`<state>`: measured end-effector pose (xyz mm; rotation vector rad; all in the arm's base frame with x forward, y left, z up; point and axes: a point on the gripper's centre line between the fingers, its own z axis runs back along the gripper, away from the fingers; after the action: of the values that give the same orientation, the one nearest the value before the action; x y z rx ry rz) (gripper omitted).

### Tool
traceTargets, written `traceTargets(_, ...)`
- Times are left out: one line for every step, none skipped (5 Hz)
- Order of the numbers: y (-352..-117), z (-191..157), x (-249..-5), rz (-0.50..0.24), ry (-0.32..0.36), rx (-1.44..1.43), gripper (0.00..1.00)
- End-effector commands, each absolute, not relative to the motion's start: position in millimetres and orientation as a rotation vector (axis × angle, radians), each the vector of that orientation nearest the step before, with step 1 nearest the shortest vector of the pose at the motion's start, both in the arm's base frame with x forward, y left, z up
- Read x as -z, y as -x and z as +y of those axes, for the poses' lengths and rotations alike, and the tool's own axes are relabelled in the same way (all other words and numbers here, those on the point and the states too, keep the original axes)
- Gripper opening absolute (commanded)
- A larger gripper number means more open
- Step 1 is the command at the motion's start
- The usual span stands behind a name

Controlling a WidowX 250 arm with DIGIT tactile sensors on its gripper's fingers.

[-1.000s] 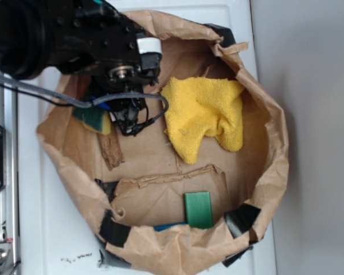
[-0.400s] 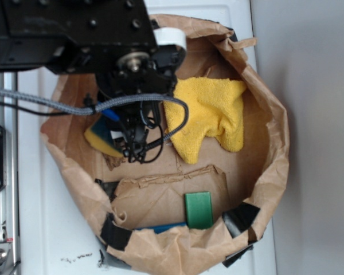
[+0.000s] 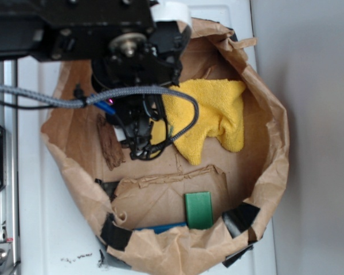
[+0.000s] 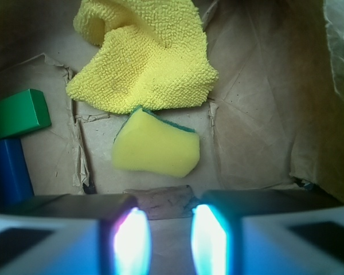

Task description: Grab the green sponge.

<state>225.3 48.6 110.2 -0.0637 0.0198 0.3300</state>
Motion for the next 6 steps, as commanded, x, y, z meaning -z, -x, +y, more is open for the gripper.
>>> traceTargets(-217,58,-113,-0.126,0.075,-0.268,1.00)
traceTargets(-224,62,-98,-0.208,0.112,-0.070,1.00)
traceTargets(-231,60,-82,-0.247,0.104,0.024,1.00)
traceTargets(-235,56,-79,-0.256,0.079,0.000,1.00)
traceTargets(-232,43,-49,-0.218,0.024,0.050,1.00)
traceTargets(-236,30,-19,-0.214,0.012,0.077,1.00)
